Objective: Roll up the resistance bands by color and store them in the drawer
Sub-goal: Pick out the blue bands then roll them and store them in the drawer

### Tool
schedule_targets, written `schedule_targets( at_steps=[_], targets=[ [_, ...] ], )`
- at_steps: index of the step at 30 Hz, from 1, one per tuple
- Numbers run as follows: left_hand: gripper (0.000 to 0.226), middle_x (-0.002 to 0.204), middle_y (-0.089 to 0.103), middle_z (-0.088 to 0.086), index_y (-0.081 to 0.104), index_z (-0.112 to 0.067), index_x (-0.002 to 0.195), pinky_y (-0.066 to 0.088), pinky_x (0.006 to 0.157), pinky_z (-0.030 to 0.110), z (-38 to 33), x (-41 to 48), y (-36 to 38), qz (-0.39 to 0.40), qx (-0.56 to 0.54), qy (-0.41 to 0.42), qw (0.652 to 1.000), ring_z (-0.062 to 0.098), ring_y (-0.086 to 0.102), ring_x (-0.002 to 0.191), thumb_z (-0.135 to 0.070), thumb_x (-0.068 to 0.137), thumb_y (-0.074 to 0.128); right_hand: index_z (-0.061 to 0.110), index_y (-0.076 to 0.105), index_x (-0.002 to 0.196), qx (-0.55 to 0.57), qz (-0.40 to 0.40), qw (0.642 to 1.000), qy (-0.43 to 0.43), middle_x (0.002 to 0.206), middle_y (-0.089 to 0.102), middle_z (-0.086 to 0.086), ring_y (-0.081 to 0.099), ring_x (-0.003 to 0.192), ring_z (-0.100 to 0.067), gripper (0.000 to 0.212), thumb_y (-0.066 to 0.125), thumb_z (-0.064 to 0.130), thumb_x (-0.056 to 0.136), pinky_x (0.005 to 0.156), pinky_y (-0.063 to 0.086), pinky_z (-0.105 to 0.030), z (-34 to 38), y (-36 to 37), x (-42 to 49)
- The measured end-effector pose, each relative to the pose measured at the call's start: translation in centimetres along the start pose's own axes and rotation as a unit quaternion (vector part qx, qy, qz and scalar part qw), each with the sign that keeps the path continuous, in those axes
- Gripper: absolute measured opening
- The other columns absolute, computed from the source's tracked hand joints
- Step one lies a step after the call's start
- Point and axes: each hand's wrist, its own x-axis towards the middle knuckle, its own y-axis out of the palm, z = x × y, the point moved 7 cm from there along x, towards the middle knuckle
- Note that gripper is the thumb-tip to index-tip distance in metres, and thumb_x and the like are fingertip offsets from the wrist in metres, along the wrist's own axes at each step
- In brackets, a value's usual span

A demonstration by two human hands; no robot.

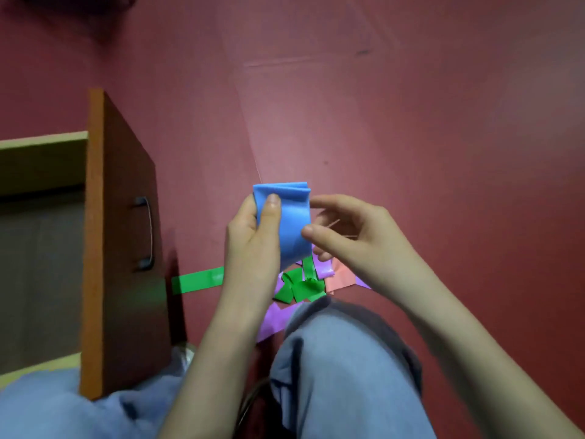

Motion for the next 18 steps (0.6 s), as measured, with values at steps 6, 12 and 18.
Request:
schedule_targets(
  at_steps=[6, 12, 18],
  targets=[
    [0.017, 0.073, 0.061, -0.002, 0.060, -0.022, 0.079, 0.047, 0.063, 0.021, -4.2, -4.8, -0.4, 0.077, -0.038, 0.017, 0.996, 0.007, 0.055, 0.066, -0.020, 0.092, 0.048, 0.018, 0.062, 0.071, 0.059, -0.036, 0.996, -0.053, 0.059, 0.063, 0.010, 0.056, 0.060, -0.001, 0.022, 0.061, -0.002, 0.080, 0.060, 0.050, -0.019, 3.8, 0.2, -4.1],
    [0.012, 0.080, 0.071, -0.016, 0.062, -0.025, 0.092, 0.053, 0.076, 0.016, -4.6, -9.7, -2.1, 0.216, -0.008, -0.025, 0.976, 0.000, 0.065, 0.080, -0.019, 0.086, 0.053, 0.011, 0.061, 0.071, 0.131, -0.057, 0.987, -0.080, 0.047, 0.061, 0.015, 0.054, 0.048, 0.007, 0.018, 0.059, -0.003, 0.080, 0.051, 0.040, -0.004, 6.7, -0.1, -9.0],
    [0.023, 0.058, 0.067, -0.013, 0.064, -0.019, 0.073, 0.048, 0.063, 0.023, -4.3, -13.0, -3.7, 0.186, 0.051, -0.061, 0.979, 0.003, 0.060, 0.062, -0.012, 0.090, 0.049, 0.022, 0.061, 0.067, 0.080, -0.062, 0.983, -0.155, 0.051, 0.059, 0.016, 0.047, 0.046, 0.003, 0.025, 0.066, -0.002, 0.074, 0.049, 0.037, -0.008, 8.2, 1.0, -12.5]
  ],
)
